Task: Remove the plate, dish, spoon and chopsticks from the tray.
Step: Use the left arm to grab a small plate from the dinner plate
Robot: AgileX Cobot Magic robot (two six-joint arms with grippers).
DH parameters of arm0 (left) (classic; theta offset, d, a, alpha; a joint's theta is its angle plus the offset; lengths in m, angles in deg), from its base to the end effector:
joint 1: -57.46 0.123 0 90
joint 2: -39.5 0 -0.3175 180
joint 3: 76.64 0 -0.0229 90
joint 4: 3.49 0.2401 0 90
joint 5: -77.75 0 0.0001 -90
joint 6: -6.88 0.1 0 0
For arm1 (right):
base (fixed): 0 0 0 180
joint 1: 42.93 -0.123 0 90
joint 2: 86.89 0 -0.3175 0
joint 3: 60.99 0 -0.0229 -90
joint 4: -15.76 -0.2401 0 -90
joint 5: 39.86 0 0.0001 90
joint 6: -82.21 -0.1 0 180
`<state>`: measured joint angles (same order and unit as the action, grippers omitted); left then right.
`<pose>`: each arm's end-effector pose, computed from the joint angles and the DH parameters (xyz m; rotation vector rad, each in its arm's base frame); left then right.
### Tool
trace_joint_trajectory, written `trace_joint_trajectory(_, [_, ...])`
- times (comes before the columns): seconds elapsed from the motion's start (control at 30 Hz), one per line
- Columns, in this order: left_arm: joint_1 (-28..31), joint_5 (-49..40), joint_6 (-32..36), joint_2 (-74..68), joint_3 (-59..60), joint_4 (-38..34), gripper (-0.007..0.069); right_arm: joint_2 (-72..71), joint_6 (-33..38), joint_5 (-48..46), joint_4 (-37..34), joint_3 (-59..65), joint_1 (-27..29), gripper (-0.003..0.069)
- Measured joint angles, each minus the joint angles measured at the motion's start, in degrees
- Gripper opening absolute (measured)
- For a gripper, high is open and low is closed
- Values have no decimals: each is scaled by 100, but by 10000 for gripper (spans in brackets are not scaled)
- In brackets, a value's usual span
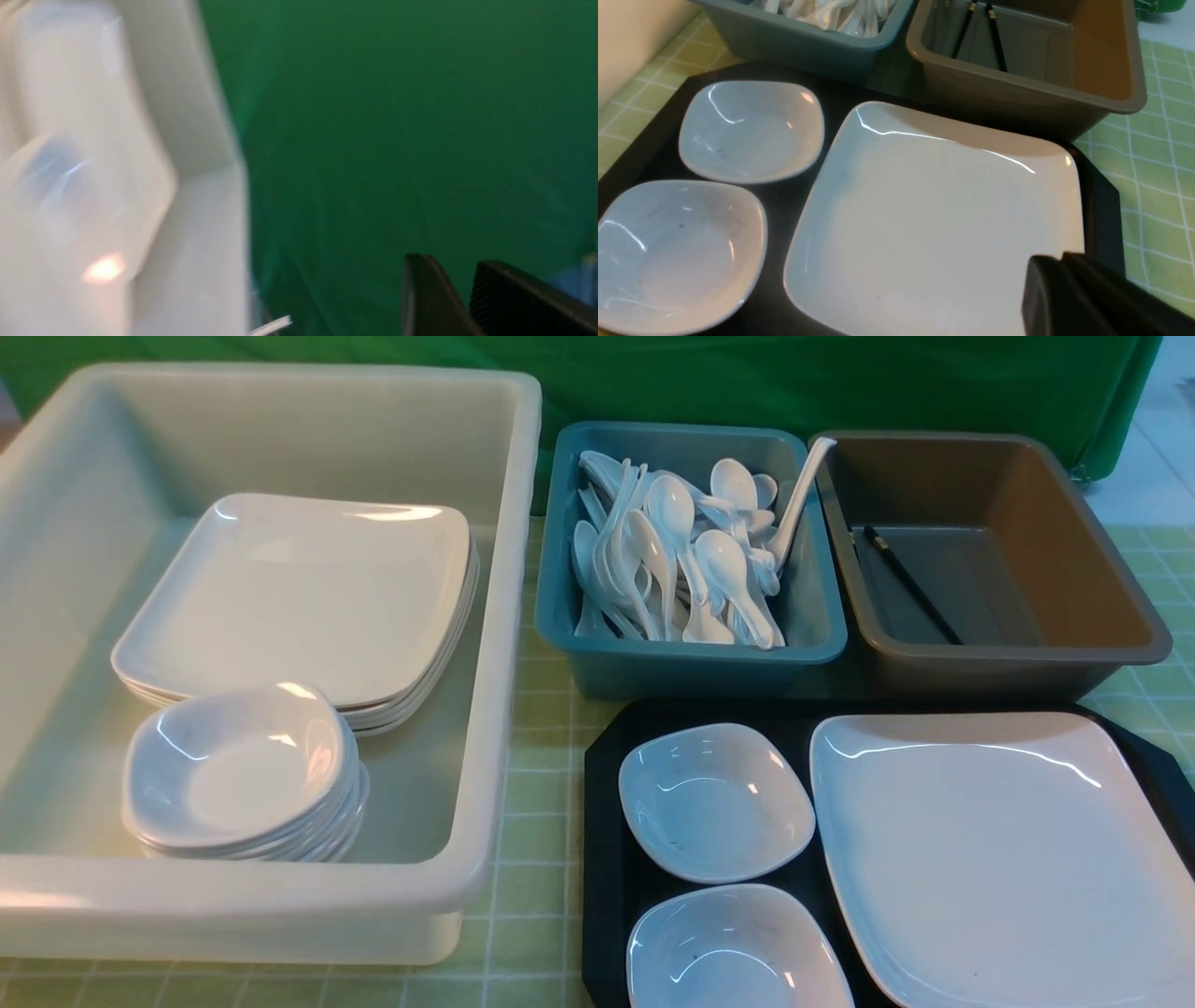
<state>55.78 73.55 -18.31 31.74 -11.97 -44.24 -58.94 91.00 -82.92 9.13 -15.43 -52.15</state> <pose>0.0040 -0.0050 0.2849 -0.7037 1.2031 -1.0258 0.0308 0.0130 0.3175 -0.2822 2.0127 0.1382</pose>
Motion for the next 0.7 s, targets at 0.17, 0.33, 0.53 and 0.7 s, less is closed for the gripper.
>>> trace_joint_trajectory(0.17, [0, -2363, 194, -1437, -1852, 1159, -8, 0, 4, 48, 0, 0, -137, 29])
trace_joint_trajectory(0.33, [0, -5239, 1197, -3623, -3289, 1294, -12, 0, 4, 66, 5, 0, -150, 33])
trace_joint_trajectory(0.53, [-202, -6319, 2678, -5644, -3943, -125, -11, 0, 21, 79, 5, 0, -154, 40])
trace_joint_trajectory(0.7, [-1350, -5819, 2519, -6641, -3969, 15, -9, 0, 20, 79, 5, 0, -154, 49])
